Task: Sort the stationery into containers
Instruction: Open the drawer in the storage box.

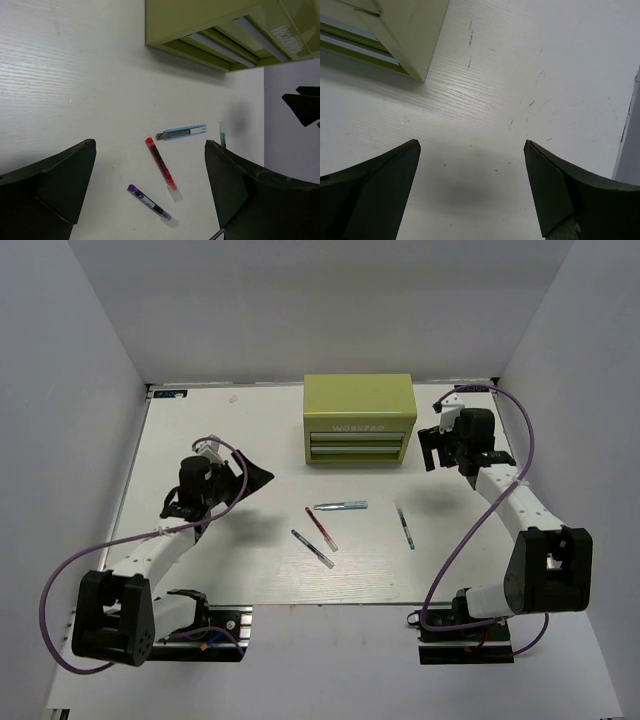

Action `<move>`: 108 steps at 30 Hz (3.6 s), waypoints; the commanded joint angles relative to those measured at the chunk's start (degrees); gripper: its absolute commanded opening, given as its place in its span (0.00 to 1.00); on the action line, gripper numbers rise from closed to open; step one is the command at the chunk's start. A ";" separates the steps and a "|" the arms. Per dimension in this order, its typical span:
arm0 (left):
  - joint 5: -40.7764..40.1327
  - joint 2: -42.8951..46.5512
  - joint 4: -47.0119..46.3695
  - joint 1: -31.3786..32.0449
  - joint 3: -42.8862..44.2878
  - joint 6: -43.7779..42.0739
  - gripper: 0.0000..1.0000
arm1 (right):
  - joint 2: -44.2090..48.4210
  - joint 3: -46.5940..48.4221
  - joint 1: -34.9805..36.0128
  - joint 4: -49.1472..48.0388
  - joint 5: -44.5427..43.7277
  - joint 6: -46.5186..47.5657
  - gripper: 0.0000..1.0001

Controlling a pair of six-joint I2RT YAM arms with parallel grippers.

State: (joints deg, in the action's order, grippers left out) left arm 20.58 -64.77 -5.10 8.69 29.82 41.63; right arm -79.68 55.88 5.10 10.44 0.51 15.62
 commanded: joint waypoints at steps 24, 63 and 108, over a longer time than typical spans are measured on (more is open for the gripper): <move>-7.83 -22.67 -20.81 18.37 13.94 13.91 0.52 | 7.60 13.74 1.13 23.15 41.92 42.20 0.79; -37.98 -51.51 -57.47 27.96 24.23 35.18 0.66 | -24.38 42.99 11.60 20.15 24.71 40.63 0.65; -63.99 -68.90 -81.02 37.27 36.18 40.81 0.32 | -27.37 46.25 11.42 30.17 21.55 43.09 0.51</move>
State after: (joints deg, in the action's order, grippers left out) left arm -37.87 -132.07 -78.54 46.48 63.05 82.70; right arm -105.06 100.90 17.28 37.56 25.54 58.78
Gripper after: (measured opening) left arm 0.342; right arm 0.514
